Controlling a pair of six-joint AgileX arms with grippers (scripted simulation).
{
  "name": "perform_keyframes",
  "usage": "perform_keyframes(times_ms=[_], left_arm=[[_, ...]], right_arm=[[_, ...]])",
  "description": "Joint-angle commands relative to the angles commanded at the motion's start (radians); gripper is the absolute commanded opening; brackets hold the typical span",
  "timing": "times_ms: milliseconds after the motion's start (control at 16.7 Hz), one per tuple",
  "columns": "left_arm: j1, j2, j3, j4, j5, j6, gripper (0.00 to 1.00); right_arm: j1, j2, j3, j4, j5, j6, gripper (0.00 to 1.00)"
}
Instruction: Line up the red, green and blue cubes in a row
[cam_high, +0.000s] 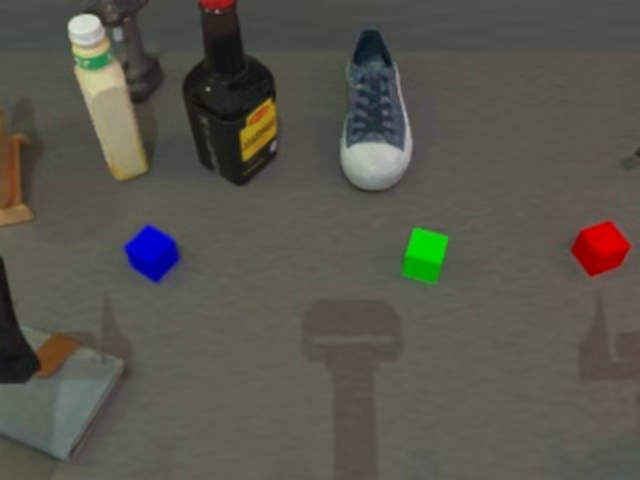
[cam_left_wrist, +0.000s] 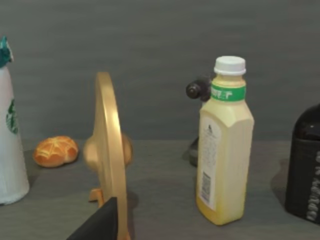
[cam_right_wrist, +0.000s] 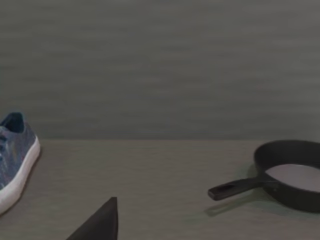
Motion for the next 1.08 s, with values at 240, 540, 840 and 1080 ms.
perform_keyframes(times_ms=[240, 540, 840, 1080], left_arm=[[0.0, 0.0, 0.0, 0.0, 0.0, 0.0, 1.0], [0.0, 0.0, 0.0, 0.0, 0.0, 0.0, 1.0], [0.0, 0.0, 0.0, 0.0, 0.0, 0.0, 1.0], [0.0, 0.0, 0.0, 0.0, 0.0, 0.0, 1.0]], right_arm=[[0.003, 0.03, 0.03, -0.02, -0.001, -0.005, 1.0], [0.016, 0.292, 0.273, -0.172, -0.003, -0.043, 1.0], [0.033, 0.784, 0.653, -0.421, 0.001, -0.107, 1.0], [0.048, 1.254, 0.976, -0.647, 0.007, -0.165, 1.0]])
